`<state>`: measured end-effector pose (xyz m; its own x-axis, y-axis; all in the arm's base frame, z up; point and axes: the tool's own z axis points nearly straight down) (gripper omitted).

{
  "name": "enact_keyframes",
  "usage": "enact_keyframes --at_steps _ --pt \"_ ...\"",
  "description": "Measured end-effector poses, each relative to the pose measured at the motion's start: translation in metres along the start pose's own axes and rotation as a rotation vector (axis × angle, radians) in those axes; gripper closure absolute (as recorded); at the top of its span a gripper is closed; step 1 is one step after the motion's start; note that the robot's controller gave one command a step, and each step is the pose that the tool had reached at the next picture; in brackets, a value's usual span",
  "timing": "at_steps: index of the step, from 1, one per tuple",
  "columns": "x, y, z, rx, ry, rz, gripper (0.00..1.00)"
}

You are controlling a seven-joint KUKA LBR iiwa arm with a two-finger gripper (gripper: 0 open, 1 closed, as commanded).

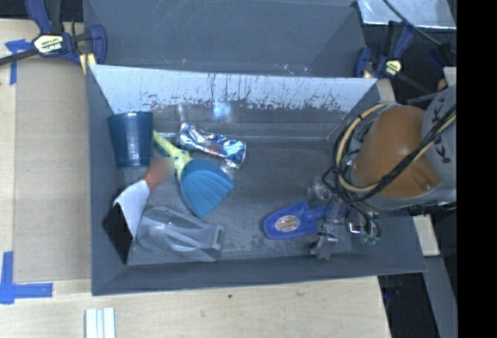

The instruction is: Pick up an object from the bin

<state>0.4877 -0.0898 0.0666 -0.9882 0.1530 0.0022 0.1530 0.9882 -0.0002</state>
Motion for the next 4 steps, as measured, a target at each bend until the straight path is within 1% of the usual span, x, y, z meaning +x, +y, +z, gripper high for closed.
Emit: enact_keyframes --at_steps 1,2,3,4 --pt "0.001 -0.001 -0.047 0.003 -0.023 -0.103 0.0" --pt "0.011 0.037 -0.033 -0.001 -0.004 0.095 0.0" --pt "0.01 0.03 -0.003 0.004 -0.021 -0.121 0.0" --pt "0.003 0.043 -0.003 0.0 -0.008 0.283 1.0"
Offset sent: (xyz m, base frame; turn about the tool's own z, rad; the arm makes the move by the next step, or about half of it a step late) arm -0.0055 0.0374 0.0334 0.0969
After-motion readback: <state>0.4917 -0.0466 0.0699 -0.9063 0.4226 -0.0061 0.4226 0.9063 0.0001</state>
